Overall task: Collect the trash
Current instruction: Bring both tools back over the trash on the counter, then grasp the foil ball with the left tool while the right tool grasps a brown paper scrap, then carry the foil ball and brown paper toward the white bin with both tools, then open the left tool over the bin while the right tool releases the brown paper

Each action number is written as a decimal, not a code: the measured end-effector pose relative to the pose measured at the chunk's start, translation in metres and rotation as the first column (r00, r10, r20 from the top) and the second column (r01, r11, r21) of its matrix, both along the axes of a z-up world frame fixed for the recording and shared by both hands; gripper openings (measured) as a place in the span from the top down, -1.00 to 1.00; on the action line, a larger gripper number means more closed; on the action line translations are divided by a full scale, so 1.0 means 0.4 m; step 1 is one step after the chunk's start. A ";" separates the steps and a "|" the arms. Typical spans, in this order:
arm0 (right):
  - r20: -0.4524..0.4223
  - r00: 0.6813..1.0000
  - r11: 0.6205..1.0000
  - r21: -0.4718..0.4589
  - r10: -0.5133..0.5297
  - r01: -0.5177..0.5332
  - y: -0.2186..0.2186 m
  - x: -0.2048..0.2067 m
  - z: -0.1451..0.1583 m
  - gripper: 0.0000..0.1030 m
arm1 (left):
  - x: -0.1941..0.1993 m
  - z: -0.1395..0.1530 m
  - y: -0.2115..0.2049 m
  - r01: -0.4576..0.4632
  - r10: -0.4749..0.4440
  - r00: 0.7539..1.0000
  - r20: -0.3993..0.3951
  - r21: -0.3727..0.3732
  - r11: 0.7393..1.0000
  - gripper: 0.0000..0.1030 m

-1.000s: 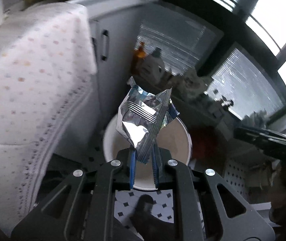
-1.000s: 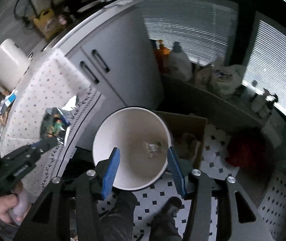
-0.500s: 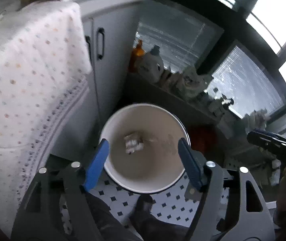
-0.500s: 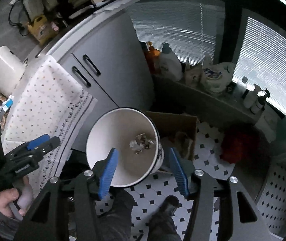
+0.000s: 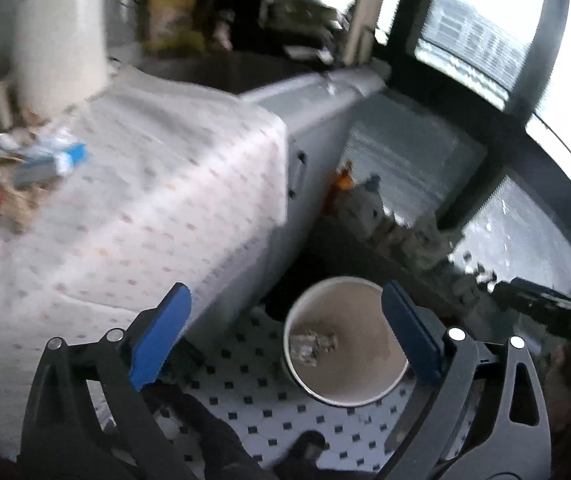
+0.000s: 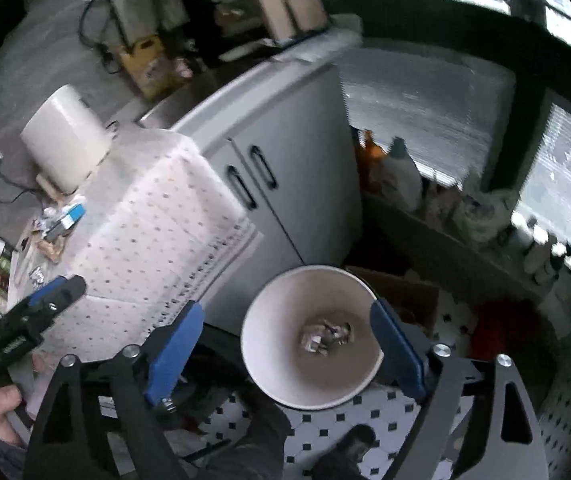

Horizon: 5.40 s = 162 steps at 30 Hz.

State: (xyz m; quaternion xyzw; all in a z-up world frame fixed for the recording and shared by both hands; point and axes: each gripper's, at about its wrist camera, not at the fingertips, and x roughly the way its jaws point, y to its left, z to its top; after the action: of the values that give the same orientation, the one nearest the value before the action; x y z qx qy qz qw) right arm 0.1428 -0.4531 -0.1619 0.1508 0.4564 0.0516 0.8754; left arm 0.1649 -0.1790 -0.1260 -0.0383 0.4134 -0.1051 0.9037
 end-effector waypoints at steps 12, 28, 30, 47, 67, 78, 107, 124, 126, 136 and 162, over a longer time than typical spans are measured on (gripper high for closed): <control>0.114 0.987 0.992 -0.063 0.116 -0.109 0.176 0.053 0.137 -0.85 | -0.046 0.146 0.156 -0.180 0.180 0.976 0.123 -0.011 0.984 -0.86; 0.252 0.917 0.945 -0.186 0.309 -0.267 0.455 0.146 0.252 -0.85 | -0.059 0.207 0.366 -0.330 0.334 0.922 0.196 -0.056 0.942 -0.87; 0.252 0.908 0.936 -0.193 0.336 -0.293 0.495 0.163 0.252 -0.85 | -0.059 0.200 0.404 -0.360 0.363 0.912 0.191 -0.052 0.932 -0.87; 0.160 0.853 0.864 -0.182 0.496 -0.469 0.794 0.282 0.192 -0.85 | -0.048 0.071 0.731 -0.524 0.525 0.845 0.106 -0.039 0.851 -0.86; 0.067 0.839 0.839 -0.130 0.540 -0.529 0.962 0.337 0.112 -0.57 | 0.119 -0.094 0.760 -0.308 0.296 0.949 -0.107 -0.125 0.943 0.19; 0.072 0.791 0.793 -0.113 0.607 -0.599 1.091 0.344 0.069 -0.46 | 0.020 -0.018 0.864 -0.432 0.431 0.902 -0.040 -0.069 0.899 0.19; 0.170 0.707 0.725 -0.082 0.686 -0.684 0.969 0.226 0.208 0.77 | -0.067 0.101 0.759 -0.418 0.429 0.899 0.090 -0.119 0.900 0.18; 0.186 0.847 0.867 -0.112 0.498 -0.485 0.627 0.149 0.225 0.77 | -0.022 0.139 0.483 -0.206 0.215 0.972 0.099 -0.096 0.974 0.18; 0.185 0.863 0.882 -0.112 0.471 -0.458 0.583 0.138 0.223 0.76 | -0.014 0.140 0.445 -0.178 0.187 0.977 0.099 -0.094 0.980 0.18; 0.159 0.929 0.941 -0.110 0.334 -0.320 0.387 0.103 0.186 0.76 | 0.016 0.122 0.254 -0.040 0.047 0.996 0.078 -0.091 0.995 0.18; -0.024 1.000 0.994 -0.110 0.006 -0.009 0.037 -0.014 -0.073 -0.39 | 0.056 -0.081 -0.077 0.193 -0.200 0.978 -0.064 -0.110 0.975 0.18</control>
State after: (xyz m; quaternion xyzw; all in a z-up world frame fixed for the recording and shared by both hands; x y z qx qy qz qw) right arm 0.1372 -0.4382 -0.1909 0.1012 0.4694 0.0278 0.8767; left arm 0.1875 -0.2097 -0.1585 -0.0478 0.4424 -0.2137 0.8697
